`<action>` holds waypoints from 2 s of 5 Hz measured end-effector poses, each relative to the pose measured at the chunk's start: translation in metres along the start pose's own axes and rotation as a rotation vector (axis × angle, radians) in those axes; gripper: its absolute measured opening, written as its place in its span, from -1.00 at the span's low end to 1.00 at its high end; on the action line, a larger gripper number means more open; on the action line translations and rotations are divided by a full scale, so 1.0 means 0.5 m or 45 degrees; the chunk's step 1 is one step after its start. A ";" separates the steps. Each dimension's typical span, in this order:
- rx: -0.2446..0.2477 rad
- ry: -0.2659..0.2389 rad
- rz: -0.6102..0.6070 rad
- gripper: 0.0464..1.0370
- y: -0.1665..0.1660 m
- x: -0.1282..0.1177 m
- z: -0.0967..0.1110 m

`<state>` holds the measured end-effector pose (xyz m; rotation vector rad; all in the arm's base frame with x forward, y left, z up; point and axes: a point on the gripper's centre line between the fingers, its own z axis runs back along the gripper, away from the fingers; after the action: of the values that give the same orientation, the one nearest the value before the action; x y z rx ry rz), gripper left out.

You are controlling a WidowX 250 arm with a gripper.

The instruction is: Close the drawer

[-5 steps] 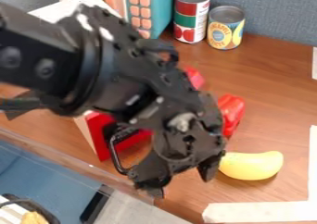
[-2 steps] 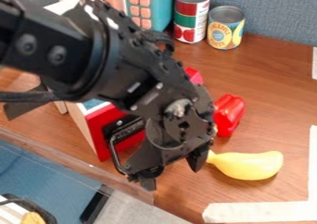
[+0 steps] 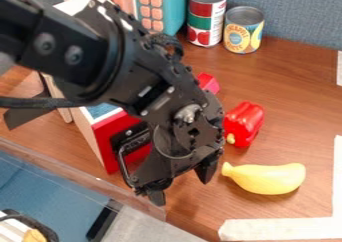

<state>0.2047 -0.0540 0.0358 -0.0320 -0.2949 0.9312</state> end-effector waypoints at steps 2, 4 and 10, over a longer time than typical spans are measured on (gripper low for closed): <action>0.050 -0.031 0.012 0.93 0.016 0.026 -0.020; 0.043 -0.075 0.145 0.93 0.021 0.086 -0.021; 0.136 -0.142 0.250 0.93 0.046 0.239 -0.052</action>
<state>0.2601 0.0572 0.0354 0.0912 -0.3493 1.1445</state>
